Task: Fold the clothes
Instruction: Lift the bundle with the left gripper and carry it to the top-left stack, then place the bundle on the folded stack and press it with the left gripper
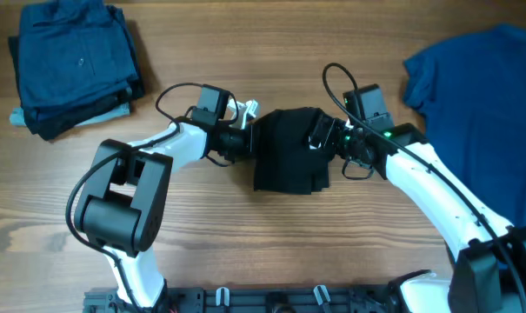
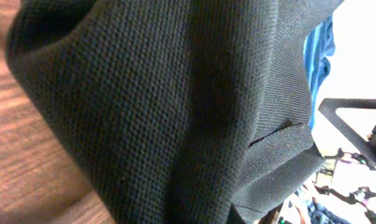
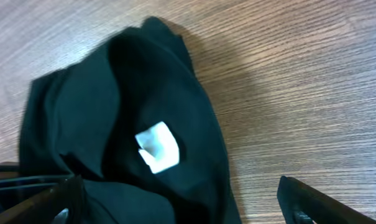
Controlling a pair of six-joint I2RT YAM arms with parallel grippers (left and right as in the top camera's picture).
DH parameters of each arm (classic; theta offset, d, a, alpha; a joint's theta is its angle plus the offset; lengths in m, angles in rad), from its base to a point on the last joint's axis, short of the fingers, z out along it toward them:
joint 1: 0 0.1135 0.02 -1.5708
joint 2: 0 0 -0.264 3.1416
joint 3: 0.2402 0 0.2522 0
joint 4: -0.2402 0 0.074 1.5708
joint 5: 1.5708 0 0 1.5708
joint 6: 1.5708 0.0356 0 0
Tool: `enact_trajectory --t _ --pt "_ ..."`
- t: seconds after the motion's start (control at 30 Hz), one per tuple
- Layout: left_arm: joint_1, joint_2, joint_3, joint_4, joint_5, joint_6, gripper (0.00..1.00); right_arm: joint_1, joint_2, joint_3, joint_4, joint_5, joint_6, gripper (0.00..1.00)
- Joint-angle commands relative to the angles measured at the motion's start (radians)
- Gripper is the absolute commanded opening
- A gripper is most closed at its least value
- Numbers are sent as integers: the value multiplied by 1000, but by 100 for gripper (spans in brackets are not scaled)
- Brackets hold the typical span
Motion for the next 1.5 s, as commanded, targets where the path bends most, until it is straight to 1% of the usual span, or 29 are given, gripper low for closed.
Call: enact_trajectory --t 0.0,0.13,0.3,0.4,0.5,0.67,0.93,1.03,1.2,1.33,1.4,1.43,1.47 --pt "17 -3 95 11 -113 28 4 -2 14 -5 0 7 -13 99" --pt "90 -2 208 17 -306 40 4 -2 14 -5 -1 7 -14 99" --pt "211 -2 213 168 -411 39 4 -2 14 -5 -6 7 -13 99" --pt "262 -2 213 241 -506 35 4 -2 14 -5 -6 7 -14 100" --pt "309 -2 213 316 -527 32 4 -2 14 -5 -23 7 -13 99" --pt "360 -2 222 367 -532 24 4 -2 14 -4 -29 -6 -11 100" --pt "476 -2 451 307 -532 39 4 -2 14 -4 -43 -28 -12 100" --pt "541 -4 463 263 -532 38 4 -2 14 -4 -46 -28 -12 99" --pt "687 -4 463 122 -531 38 4 -2 14 -4 -45 -27 -11 99" --pt "774 -4 462 24 -532 39 4 -2 14 -4 -45 -28 -10 99" --pt "803 -4 462 0 -532 39 10 -2 14 -4 -45 -32 -10 99" --pt "812 -4 462 -6 -532 39 23 -2 14 -4 -44 -43 -10 99" --pt "822 -4 461 -14 -533 39 26 -2 14 -4 -44 -46 -11 99"
